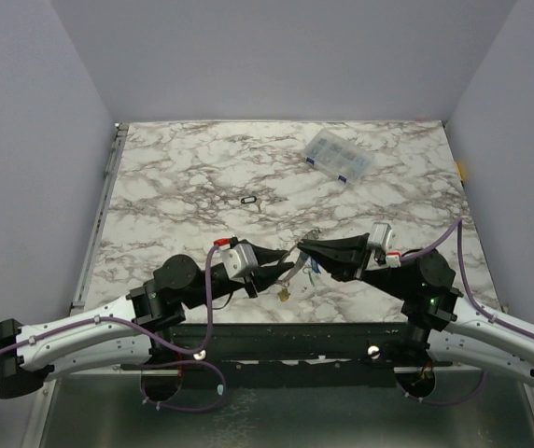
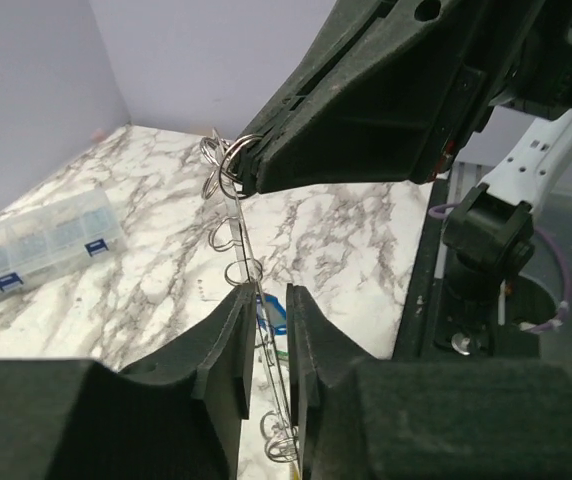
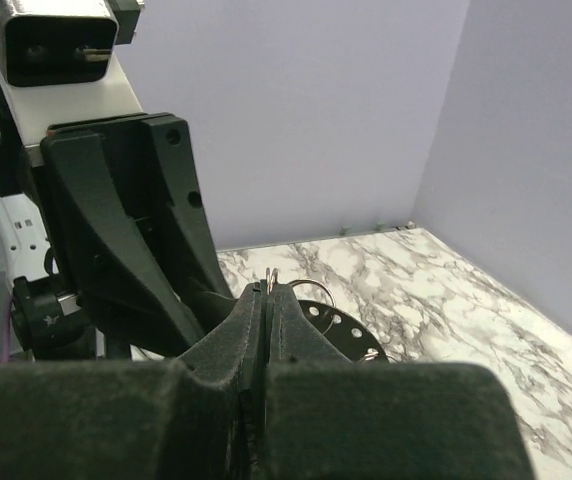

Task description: Put the keys on the keyring

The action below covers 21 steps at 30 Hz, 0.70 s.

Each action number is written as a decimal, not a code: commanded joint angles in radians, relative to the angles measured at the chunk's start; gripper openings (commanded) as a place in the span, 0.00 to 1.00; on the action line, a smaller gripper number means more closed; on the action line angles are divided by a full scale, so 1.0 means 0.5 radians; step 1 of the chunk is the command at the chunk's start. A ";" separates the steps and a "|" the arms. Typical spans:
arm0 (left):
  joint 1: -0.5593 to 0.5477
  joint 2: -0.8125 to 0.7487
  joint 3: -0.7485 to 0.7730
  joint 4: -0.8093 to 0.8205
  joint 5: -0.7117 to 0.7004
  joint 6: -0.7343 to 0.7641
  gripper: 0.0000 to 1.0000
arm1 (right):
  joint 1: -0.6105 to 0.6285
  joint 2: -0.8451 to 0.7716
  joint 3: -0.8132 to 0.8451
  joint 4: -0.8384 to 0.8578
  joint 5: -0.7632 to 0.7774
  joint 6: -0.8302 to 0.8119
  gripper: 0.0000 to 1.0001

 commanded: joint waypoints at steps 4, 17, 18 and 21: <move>-0.007 0.068 0.058 -0.020 -0.015 0.020 0.00 | -0.010 0.004 0.059 0.111 0.012 0.037 0.01; -0.007 0.083 0.118 -0.016 0.105 0.006 0.00 | -0.007 0.128 0.037 0.117 0.151 -0.082 0.01; -0.007 0.087 0.123 -0.016 0.105 -0.004 0.00 | -0.010 0.151 0.028 0.140 0.166 -0.095 0.00; -0.007 0.112 0.131 -0.016 0.113 -0.026 0.00 | -0.009 0.226 0.001 0.246 0.218 -0.132 0.01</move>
